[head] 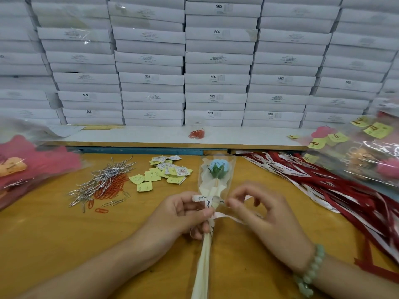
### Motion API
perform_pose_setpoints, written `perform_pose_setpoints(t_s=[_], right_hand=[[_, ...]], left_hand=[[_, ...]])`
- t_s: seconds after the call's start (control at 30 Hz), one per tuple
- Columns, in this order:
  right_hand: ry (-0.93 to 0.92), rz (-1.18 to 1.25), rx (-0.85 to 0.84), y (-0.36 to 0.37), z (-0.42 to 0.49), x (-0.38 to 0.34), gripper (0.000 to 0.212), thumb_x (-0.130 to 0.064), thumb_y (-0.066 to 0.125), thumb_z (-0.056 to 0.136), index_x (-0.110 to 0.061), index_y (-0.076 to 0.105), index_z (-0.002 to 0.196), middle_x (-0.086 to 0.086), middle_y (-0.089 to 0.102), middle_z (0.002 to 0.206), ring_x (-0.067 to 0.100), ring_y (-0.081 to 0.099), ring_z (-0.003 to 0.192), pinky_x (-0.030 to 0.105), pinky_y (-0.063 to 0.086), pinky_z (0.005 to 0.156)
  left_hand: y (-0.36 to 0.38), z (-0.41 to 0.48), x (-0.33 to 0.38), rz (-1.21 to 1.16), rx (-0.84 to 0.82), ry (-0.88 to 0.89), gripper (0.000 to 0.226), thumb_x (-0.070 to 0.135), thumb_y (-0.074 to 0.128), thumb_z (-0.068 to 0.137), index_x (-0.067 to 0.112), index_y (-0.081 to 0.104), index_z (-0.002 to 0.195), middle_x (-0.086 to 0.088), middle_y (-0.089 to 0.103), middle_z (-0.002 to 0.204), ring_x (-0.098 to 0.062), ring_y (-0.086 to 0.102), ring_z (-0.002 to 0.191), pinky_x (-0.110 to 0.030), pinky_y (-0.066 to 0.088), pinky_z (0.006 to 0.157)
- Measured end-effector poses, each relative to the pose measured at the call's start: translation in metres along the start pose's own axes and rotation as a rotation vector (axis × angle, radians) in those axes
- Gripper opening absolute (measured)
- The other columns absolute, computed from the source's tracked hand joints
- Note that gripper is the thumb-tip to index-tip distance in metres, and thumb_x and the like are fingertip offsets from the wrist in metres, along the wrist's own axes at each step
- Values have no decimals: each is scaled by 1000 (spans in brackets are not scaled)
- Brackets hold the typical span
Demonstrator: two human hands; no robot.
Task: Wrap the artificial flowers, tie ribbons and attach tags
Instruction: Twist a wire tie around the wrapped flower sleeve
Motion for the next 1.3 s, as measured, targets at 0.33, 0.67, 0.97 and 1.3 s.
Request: perform_pose_setpoints(t_s=[0.33, 0.67, 0.97, 1.3], right_hand=[[53, -10, -241, 11, -1, -1, 8, -24, 67, 89, -26, 75, 88, -18, 61, 77, 7, 56, 72, 14, 39, 62], [465, 586, -192, 16, -6, 4, 17, -11, 61, 90, -8, 74, 101, 2, 69, 72, 8, 59, 59, 17, 44, 44], [495, 399, -342, 22, -7, 7, 28, -16, 74, 83, -13, 52, 100, 7, 72, 71, 12, 62, 57, 21, 45, 42], [263, 263, -285, 21, -5, 3, 13, -21, 75, 81, -22, 62, 84, -19, 59, 78, 0, 59, 66, 21, 46, 42]], left_hand=[[-7, 0, 0, -13, 116, 96, 29, 15, 82, 73, 1, 67, 93, -22, 72, 88, -24, 71, 73, -26, 57, 65], [-6, -1, 2, -50, 177, 84, 19, 15, 82, 64, 10, 71, 79, -22, 73, 85, -24, 71, 70, -26, 57, 63], [-1, -5, 9, 52, 151, 75, 19, 13, 87, 65, 16, 73, 78, -20, 74, 85, -27, 72, 74, -27, 58, 66], [8, -9, 16, 148, 79, 114, 16, 9, 83, 63, 9, 75, 77, -14, 74, 85, -22, 71, 82, -25, 57, 73]])
Point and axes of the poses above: each hand's wrist, its own z-axis towards the middle knuckle, its own y-axis out of the palm, x = y × z, the point moved 3 cm from there along z, towards the middle knuckle
